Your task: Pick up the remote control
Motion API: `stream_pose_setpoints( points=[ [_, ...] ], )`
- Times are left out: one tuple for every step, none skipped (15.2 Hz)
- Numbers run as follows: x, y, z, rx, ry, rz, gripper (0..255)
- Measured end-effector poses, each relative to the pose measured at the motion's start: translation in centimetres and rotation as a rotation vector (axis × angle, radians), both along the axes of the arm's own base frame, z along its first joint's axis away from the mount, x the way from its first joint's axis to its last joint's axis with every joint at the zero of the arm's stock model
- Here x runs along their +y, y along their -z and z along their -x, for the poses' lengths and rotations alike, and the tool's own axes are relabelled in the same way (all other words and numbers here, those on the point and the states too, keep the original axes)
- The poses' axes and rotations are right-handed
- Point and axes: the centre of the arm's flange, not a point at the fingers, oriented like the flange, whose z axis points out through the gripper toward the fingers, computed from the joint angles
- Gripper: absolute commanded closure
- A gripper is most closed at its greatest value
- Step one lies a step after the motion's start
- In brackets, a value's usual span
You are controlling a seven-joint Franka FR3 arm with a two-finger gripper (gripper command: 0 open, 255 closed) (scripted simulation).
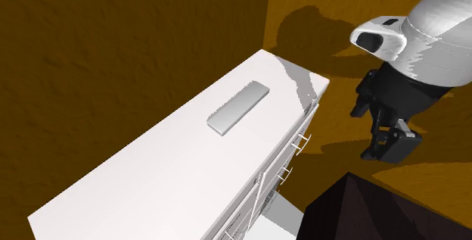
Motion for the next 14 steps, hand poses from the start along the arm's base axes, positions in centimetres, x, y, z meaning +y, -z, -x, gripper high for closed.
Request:
stream_pose_setpoints(
  points=[
    [-0.5,0.3,-1.0,-0.002,-0.041,-0.001,0],
    [-1.2,0.6,-2.1,-0.004,-0.08,-0.002,0],
    [-1.7,0.8,-3.2,-0.005,-0.12,-0.004,0],
    [-2.5,1.1,-4.4,-0.007,-0.159,-0.005,0],
    [-3.0,1.3,-5.7,-0.008,-0.199,-0.006,0],
    [-3.1,1.4,-7.0,-0.01,-0.24,-0.007,0],
    [-3.5,1.6,-8.4,-0.012,-0.278,-0.008,0],
    [-3.7,2.0,-9.5,-0.013,-0.319,-0.009,0],
    [-3.9,2.2,-10.8,-0.015,-0.358,-0.01,0],
    [-4.3,2.4,-11.9,-0.016,-0.398,-0.011,0],
    [-4.1,2.7,-13.0,-0.018,-0.439,-0.012,0],
    [-4.2,3.2,-14.3,-0.02,-0.477,-0.014,0],
    [-4.3,3.5,-15.8,-0.021,-0.517,-0.014,0],
    [-4.4,3.7,-16.8,-0.022,-0.557,-0.016,0]
  ],
)
